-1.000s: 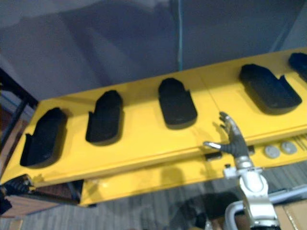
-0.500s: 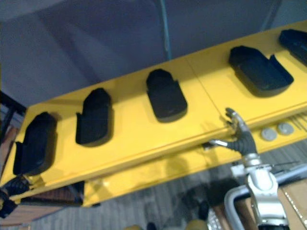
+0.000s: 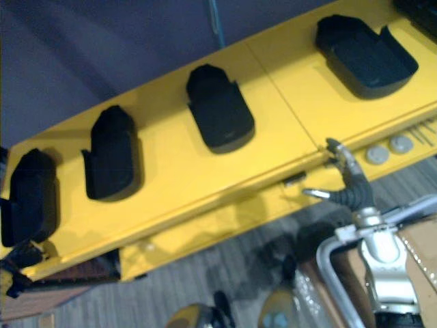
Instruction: Walk over and take plastic housings, then place them on the shelf
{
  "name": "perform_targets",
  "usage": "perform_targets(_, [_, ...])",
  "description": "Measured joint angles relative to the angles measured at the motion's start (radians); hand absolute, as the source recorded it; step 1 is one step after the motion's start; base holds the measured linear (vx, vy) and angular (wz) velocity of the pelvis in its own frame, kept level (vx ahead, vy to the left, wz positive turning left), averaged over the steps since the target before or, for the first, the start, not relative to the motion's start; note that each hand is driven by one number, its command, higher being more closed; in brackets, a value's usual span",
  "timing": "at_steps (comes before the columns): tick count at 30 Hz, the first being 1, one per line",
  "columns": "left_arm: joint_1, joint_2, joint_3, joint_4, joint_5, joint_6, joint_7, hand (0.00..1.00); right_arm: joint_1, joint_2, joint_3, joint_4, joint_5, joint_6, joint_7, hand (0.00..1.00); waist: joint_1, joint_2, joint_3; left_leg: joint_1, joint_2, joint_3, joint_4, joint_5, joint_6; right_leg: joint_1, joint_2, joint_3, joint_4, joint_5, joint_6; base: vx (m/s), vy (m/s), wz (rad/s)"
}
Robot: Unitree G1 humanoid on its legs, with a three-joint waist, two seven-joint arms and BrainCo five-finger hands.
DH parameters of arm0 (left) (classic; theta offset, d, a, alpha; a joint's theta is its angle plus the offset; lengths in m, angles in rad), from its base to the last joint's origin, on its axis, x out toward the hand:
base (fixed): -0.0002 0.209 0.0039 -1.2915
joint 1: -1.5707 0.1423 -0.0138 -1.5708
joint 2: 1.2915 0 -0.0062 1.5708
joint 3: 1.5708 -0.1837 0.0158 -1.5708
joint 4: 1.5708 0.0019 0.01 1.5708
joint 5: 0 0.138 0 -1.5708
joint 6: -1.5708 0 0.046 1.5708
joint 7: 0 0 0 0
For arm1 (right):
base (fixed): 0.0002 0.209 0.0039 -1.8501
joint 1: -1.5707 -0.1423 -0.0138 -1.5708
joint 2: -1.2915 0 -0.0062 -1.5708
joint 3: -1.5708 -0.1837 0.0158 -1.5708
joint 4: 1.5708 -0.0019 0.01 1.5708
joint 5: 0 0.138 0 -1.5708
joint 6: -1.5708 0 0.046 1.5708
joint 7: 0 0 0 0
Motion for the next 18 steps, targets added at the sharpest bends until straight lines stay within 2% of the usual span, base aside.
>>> perform_targets(13, [-0.064, -0.001, 0.017, 0.019, -0.005, 0.069, 0.153, 1.0, -0.023, 0.0, -0.018, -0.02, 0.0, 0.0, -0.002, 0.0, -0.019, -0.017, 0.041, -0.072, 0.0, 0.0, 0.083, -0.034, 0.012, -0.055, -0.019, 0.015, 0.038, 0.0, 0.003, -0.06, -0.004, 0.0])
perform_targets(18, [-0.083, 0.0, 0.029, 0.016, -0.005, 0.094, 0.172, 1.0, -0.023, 0.001, -0.018, -0.02, 0.0, -0.018, -0.004, 0.0, -0.02, -0.024, 0.045, -0.081, 0.0, -0.001, 0.092, -0.037, 0.013, -0.062, -0.021, 0.015, 0.039, 0.002, 0.006, -0.01, -0.001, 0.0])
